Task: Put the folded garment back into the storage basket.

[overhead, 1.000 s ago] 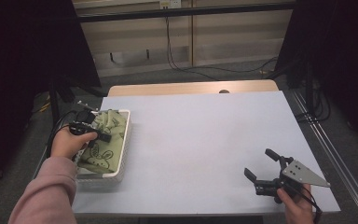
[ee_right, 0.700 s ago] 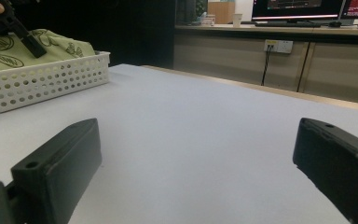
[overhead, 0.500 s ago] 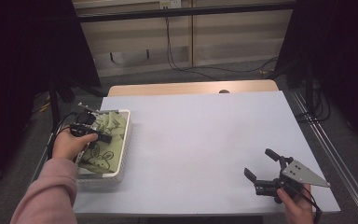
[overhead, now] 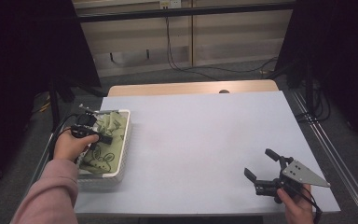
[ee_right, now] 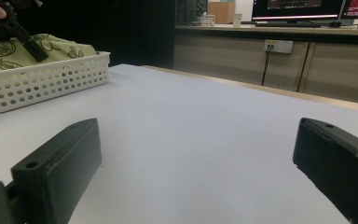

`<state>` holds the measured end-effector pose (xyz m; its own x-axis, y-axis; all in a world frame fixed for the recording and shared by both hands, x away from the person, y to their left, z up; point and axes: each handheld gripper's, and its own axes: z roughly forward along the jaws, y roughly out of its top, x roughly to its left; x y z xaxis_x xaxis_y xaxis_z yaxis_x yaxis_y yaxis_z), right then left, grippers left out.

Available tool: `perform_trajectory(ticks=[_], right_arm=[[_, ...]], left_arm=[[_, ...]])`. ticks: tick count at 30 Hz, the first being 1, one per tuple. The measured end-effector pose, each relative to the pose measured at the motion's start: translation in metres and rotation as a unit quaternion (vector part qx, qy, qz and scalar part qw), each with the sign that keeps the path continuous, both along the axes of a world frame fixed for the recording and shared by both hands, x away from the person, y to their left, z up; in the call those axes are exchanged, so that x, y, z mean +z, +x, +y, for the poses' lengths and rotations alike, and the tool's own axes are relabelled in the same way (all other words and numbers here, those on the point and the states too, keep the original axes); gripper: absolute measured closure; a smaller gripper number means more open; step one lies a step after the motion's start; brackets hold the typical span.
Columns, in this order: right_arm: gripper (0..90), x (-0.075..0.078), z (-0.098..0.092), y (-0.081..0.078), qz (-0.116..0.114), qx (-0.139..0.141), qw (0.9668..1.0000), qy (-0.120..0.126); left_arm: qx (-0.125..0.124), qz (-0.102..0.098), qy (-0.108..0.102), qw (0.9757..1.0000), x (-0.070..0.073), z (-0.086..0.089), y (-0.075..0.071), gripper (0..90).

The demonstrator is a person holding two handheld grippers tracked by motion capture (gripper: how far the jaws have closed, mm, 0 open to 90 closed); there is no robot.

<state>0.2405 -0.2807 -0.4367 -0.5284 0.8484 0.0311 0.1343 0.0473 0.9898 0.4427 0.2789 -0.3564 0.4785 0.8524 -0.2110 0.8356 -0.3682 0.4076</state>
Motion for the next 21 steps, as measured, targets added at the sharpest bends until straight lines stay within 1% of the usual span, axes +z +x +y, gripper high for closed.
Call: perform_trajectory(ticks=[1, 2, 3, 4, 6, 7, 8, 9, 10, 12, 13, 14, 15, 16, 17, 18, 19, 20, 21], right_arm=[[0.6, 0.000, 0.000, 0.000, 0.000, 0.000, 1.0000, 0.000], [0.6, 0.000, 0.000, 0.000, 0.000, 0.000, 1.0000, 0.000], [0.6, 0.000, 0.000, 0.000, 0.000, 0.000, 1.0000, 0.000], [0.6, 0.000, 0.000, 0.000, 0.000, 0.000, 1.0000, 0.000], [0.6, 0.000, 0.000, 0.000, 0.000, 0.000, 1.0000, 0.000], [0.6, 0.000, 0.000, 0.000, 0.000, -0.001, 1.0000, 0.001], [0.6, 0.000, 0.000, 0.000, 0.000, -0.001, 1.0000, 0.001], [0.6, 0.000, 0.000, 0.000, 0.000, 0.000, 1.0000, 0.000], [0.6, 0.000, 0.000, 0.000, 0.000, -0.001, 1.0000, 0.000], [0.6, 0.000, 0.000, 0.000, 0.000, -0.002, 1.0000, 0.001], [0.6, 0.000, 0.001, 0.000, 0.000, -0.002, 1.0000, 0.002], [0.6, 0.000, 0.001, 0.000, 0.000, -0.002, 1.0000, 0.002], [0.6, 0.000, 0.001, 0.000, 0.001, -0.002, 1.0000, 0.000], [0.6, 0.000, 0.001, 0.000, 0.001, -0.003, 1.0000, 0.002], [0.6, 0.000, 0.001, 0.001, 0.002, -0.003, 1.0000, 0.002], [0.6, 0.000, 0.001, 0.001, 0.001, -0.001, 1.0000, 0.000], [0.6, 0.000, 0.001, 0.001, 0.002, -0.002, 1.0000, 0.001], [0.6, 0.000, 0.001, 0.001, 0.001, -0.001, 1.0000, 0.000], [0.6, 0.000, 0.001, 0.001, 0.002, -0.003, 1.0000, 0.001]], left_arm=[[0.000, -0.002, 0.002, 1.0000, -0.001, 0.000, 0.000, 69.3], [0.009, -0.004, 0.001, 1.0000, -0.001, -0.001, -0.001, 69.1], [0.006, -0.005, 0.003, 1.0000, -0.002, -0.001, -0.001, 69.1], [0.007, -0.001, 0.000, 1.0000, -0.002, 0.000, -0.001, 69.1], [0.005, 0.001, 0.002, 1.0000, -0.003, 0.001, -0.001, 68.9], [0.012, 0.004, -0.010, 0.9999, -0.004, 0.000, -0.002, 68.9], [0.005, 0.000, -0.002, 1.0000, -0.004, 0.002, -0.001, 68.7], [0.014, -0.001, -0.004, 0.9999, -0.005, 0.001, -0.002, 68.5], [0.010, -0.004, -0.004, 0.9999, -0.005, 0.003, -0.002, 68.0], [0.011, -0.006, -0.001, 0.9999, -0.004, 0.004, -0.002, 66.9], [0.016, -0.008, -0.002, 0.9998, -0.004, 0.004, -0.003, 66.1], [0.022, -0.001, -0.012, 0.9997, -0.005, 0.004, -0.004, 65.9], [0.019, -0.001, -0.009, 0.9998, -0.005, 0.005, -0.004, 65.6], [0.021, -0.012, 0.000, 0.9997, -0.005, 0.006, -0.004, 65.1], [0.020, -0.003, -0.008, 0.9998, -0.005, 0.007, -0.005, 65.0], [0.019, -0.012, -0.003, 0.9997, -0.005, 0.009, -0.004, 64.8], [0.018, -0.011, -0.001, 0.9998, -0.005, 0.010, -0.004, 64.5], [0.024, -0.006, -0.008, 0.9997, -0.005, 0.010, -0.005, 64.4], [0.025, -0.009, -0.005, 0.9996, -0.005, 0.011, -0.005, 64.1]])
